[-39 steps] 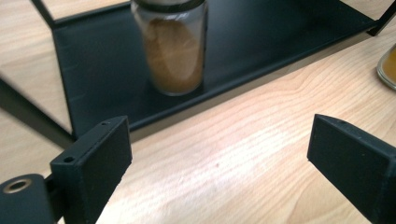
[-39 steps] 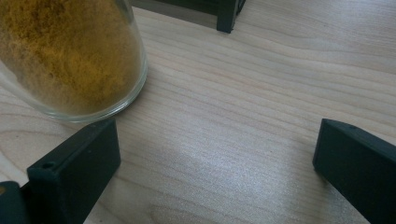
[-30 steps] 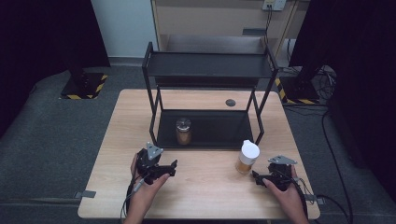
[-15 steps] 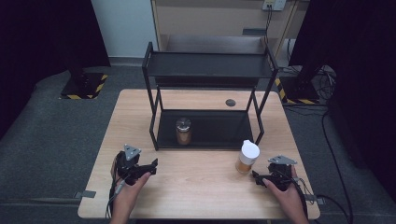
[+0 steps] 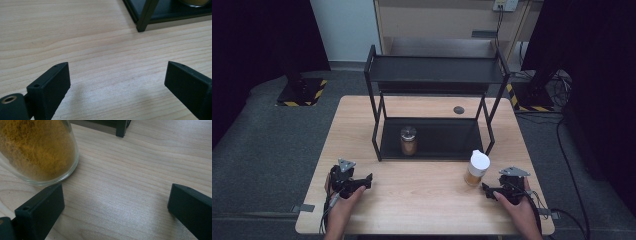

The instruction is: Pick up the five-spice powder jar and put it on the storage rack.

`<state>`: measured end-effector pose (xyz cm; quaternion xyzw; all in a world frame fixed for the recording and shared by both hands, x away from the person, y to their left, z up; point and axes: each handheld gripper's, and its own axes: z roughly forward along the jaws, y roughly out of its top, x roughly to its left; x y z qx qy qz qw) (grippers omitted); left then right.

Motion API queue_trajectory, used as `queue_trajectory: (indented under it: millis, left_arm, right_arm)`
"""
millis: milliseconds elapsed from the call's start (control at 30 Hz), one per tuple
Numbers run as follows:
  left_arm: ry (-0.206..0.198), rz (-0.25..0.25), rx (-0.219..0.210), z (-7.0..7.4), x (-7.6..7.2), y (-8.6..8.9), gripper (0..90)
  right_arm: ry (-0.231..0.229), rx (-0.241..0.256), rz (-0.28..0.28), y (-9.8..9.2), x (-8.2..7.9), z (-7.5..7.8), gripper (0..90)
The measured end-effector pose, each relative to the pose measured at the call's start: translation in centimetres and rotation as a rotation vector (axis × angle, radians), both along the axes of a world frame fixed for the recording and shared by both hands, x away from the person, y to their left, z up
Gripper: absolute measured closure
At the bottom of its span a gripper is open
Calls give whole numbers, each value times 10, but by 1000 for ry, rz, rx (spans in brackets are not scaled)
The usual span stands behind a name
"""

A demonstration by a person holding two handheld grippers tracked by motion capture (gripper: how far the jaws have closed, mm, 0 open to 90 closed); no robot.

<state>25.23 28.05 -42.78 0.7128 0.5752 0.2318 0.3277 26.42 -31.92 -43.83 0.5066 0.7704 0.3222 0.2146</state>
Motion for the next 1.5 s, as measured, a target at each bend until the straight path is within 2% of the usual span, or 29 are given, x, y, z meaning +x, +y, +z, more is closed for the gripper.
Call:
queue_trajectory:
  millis: [167, 233, 500, 700, 1033, 1500]
  left_arm:
    - [9, 1, 18, -3, 3, -1, 54]
    - [7, 3, 41, -4, 3, -4, 55]
    - [18, 5, 58, -10, 7, -5, 55]
    - [8, 16, 49, -14, 9, -5, 48]
    - [16, 31, 50, -13, 10, -5, 20]
    - [17, 29, 49, -13, 11, -5, 13]
  right_arm:
    - [0, 1, -1, 0, 0, 0, 17]
    - [0, 0, 0, 0, 0, 0, 17]
    - [0, 1, -1, 0, 0, 0, 17]
    - [1, 1, -2, 0, 0, 0, 17]
    - [1, -1, 0, 0, -1, 0, 17]
    - [0, -5, -11, 2, -2, 0, 18]
